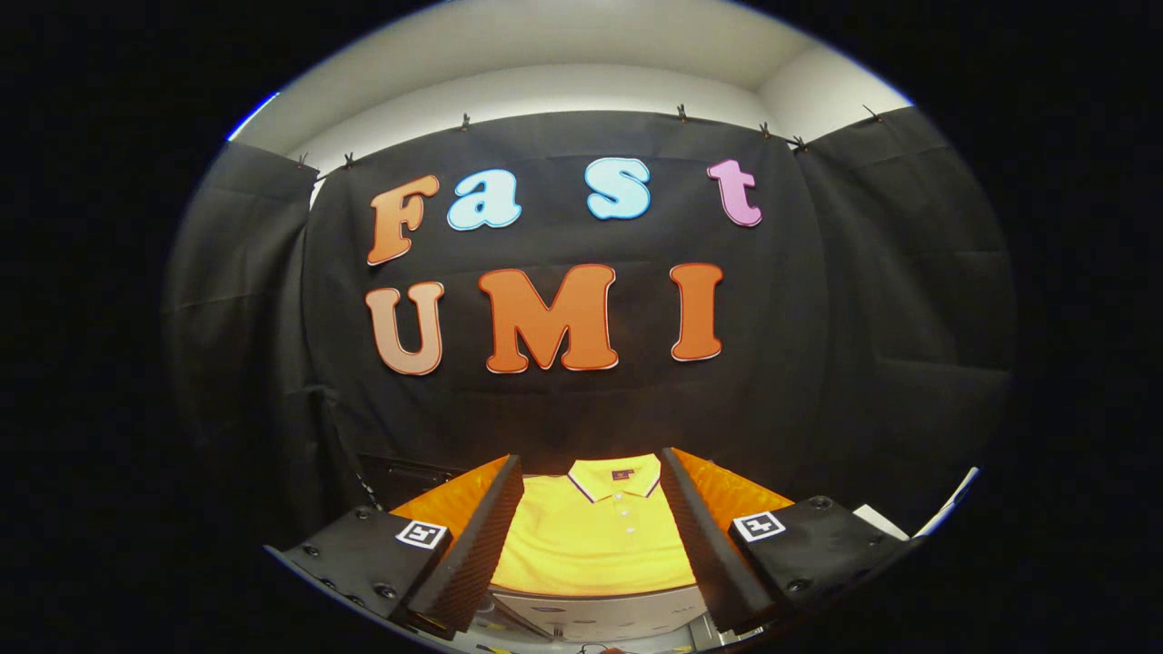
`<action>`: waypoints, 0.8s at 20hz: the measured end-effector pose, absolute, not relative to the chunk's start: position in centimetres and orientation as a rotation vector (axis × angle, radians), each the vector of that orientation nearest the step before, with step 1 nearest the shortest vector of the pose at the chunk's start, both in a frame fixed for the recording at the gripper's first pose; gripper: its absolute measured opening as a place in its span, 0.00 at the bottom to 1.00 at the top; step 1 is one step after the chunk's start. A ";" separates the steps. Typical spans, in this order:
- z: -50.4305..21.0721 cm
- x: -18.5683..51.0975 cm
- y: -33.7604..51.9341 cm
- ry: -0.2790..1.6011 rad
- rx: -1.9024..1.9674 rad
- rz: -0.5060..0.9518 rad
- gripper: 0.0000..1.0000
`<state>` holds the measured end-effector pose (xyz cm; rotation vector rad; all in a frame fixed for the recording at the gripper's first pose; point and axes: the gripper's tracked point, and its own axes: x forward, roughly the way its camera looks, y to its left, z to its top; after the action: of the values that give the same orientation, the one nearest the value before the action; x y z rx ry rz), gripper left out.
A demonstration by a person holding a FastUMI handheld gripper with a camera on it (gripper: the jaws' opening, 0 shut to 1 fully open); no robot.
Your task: Put the clothes into the washing machine and then close the washing machine lid.
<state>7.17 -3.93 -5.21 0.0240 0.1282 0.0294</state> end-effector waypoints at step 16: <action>-20.8 23.5 -8.6 0.474 0.073 0.056 0.98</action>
<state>23.47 -8.55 -20.81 0.0727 0.4742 0.0564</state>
